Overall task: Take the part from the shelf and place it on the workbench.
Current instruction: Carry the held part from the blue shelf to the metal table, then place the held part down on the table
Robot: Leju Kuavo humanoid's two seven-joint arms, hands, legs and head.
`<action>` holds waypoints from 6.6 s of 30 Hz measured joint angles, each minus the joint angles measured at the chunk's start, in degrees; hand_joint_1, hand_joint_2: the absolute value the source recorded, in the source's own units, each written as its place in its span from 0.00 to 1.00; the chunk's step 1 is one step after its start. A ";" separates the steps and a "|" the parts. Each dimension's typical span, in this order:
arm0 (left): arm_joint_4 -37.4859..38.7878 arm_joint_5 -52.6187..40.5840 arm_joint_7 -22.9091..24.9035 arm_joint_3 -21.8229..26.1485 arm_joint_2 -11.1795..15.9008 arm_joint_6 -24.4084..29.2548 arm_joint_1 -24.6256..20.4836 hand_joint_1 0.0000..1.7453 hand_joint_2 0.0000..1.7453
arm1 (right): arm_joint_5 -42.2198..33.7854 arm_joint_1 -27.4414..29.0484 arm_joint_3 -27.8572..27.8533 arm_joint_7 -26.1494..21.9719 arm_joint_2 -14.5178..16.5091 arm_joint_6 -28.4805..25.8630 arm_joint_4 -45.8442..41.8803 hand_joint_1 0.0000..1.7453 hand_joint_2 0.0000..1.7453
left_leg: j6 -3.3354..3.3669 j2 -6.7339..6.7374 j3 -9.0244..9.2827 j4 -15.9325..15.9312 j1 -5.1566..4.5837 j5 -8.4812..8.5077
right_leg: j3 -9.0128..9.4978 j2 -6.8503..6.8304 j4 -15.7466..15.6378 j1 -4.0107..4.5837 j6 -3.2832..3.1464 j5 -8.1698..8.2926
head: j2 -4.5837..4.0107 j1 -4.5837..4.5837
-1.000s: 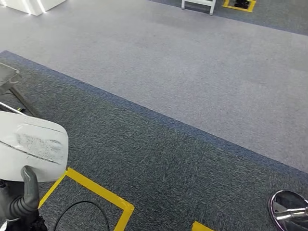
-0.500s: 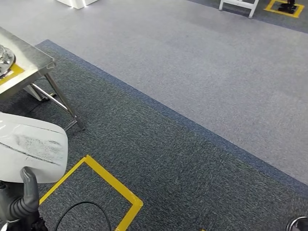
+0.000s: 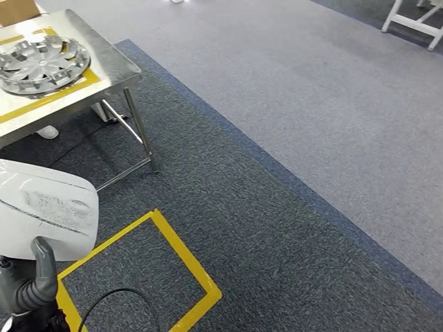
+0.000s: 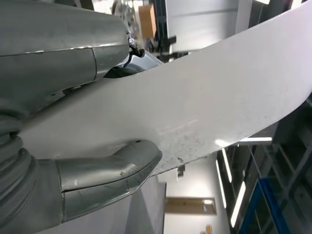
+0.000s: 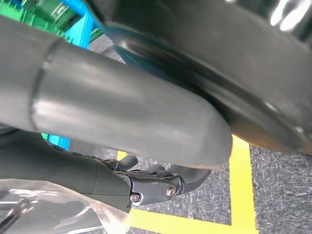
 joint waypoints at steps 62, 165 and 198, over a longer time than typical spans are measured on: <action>0.96 -0.05 -0.26 0.41 -0.46 0.28 -0.21 1.00 1.00 | -1.02 -0.29 -0.24 1.95 -0.01 0.39 -0.08 0.00 0.00 | 0.12 2.45 0.48 0.12 -0.24 -0.59 | 0.86 -1.91 -2.43 0.02 -0.10 1.16 | 0.00 0.07; 0.92 -0.97 -0.45 0.42 -0.45 2.32 0.14 1.00 1.00 | -0.39 0.66 -0.78 1.83 -0.40 -1.41 0.19 0.00 0.00 | -3.02 4.08 -1.39 13.67 0.71 -11.96 | 3.43 -1.80 -6.54 -0.17 -2.86 1.43 | 0.01 -0.19; 10.90 -66.43 18.26 1.01 16.55 18.91 -11.88 1.00 1.00 | 2.68 -0.46 -0.45 3.02 -1.77 2.81 0.16 0.00 0.00 | -3.15 5.14 -2.92 8.47 0.83 -3.92 | 2.97 -1.97 -6.88 0.05 -2.40 1.90 | 0.00 -0.42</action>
